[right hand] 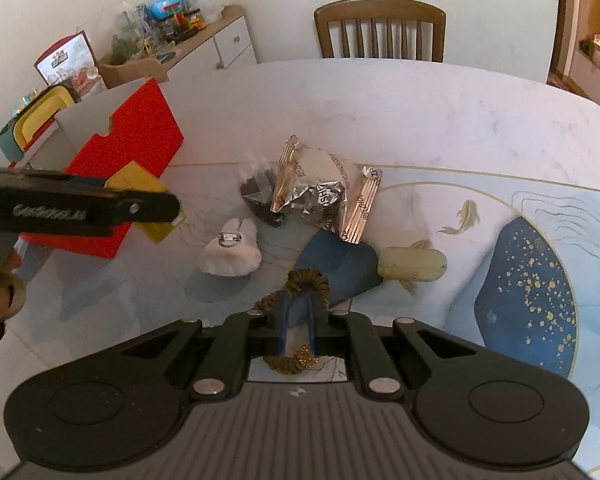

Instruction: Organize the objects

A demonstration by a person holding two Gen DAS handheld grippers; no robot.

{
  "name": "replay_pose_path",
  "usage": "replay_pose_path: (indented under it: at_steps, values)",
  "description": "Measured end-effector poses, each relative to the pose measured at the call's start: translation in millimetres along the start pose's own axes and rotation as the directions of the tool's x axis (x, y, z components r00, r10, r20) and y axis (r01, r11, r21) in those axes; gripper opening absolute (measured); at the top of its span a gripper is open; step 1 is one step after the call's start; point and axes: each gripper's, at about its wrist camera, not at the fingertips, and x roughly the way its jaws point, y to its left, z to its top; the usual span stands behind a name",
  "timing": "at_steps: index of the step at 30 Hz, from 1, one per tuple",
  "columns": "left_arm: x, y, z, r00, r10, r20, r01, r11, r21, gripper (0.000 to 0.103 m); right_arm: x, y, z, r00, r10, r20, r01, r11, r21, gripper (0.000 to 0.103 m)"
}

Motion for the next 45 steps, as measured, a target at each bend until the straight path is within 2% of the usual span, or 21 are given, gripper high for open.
replay_pose_path:
  at_steps: [2, 5, 6, 7, 9, 14, 24, 29, 33, 35, 37, 45]
  values:
    - [-1, 2, -5, 1.000, 0.004, -0.011, -0.004, 1.000, -0.001, 0.073, 2, 0, -3, 1.000, 0.017, -0.011, -0.017, 1.000, 0.006, 0.018]
    - [-3, 6, -13, 1.000, 0.004, -0.022, -0.004, 1.000, -0.009, 0.073, 2, 4, -7, 1.000, 0.026, -0.001, -0.026, 1.000, 0.005, 0.040]
    - [-3, 7, -14, 1.000, 0.003, -0.025, -0.003, 1.000, -0.013, 0.073, 0, 5, -8, 0.999, 0.030, 0.013, -0.030, 1.000, 0.006, 0.057]
    - [-4, 7, -16, 1.000, 0.001, -0.028, -0.002, 1.000, -0.016, 0.073, -1, 6, -8, 0.999, 0.035, 0.030, -0.035, 0.999, 0.009, 0.069]
    - [-5, 7, -18, 1.000, -0.002, -0.029, 0.002, 1.000, -0.014, 0.073, 2, 8, -6, 0.999, 0.028, 0.024, -0.028, 1.000, 0.000, 0.071]
    - [-7, 2, -21, 1.000, 0.000, -0.021, 0.000, 1.000, 0.007, 0.073, 23, 13, -6, 0.999, -0.024, -0.036, 0.023, 0.999, -0.039, 0.071]
    - [-5, -2, -25, 0.999, -0.003, -0.033, 0.003, 1.000, 0.010, 0.073, 43, 33, -12, 0.994, -0.097, -0.042, 0.090, 0.985, -0.150, 0.068]
    - [-4, -2, -27, 0.999, -0.003, -0.033, 0.003, 1.000, 0.011, 0.073, 46, 28, -13, 0.992, -0.116, -0.041, 0.109, 0.982, -0.153, 0.052]
    - [-4, -4, -29, 0.999, -0.004, -0.037, 0.004, 1.000, 0.011, 0.073, 47, 24, -10, 0.992, -0.119, -0.035, 0.113, 0.984, -0.141, 0.033]
    - [-4, -3, -29, 0.999, -0.005, -0.039, 0.006, 1.000, 0.011, 0.073, 47, 23, -10, 0.993, -0.117, -0.034, 0.111, 0.984, -0.138, 0.031]
    - [-5, -3, -30, 0.999, -0.006, -0.038, 0.007, 1.000, 0.013, 0.073, 45, 21, -10, 0.993, -0.112, -0.032, 0.107, 0.986, -0.129, 0.020]
    - [-13, 2, -28, 1.000, -0.011, -0.028, 0.012, 1.000, 0.011, 0.073, 23, 13, -4, 0.998, -0.062, -0.007, 0.062, 0.997, -0.056, 0.015]
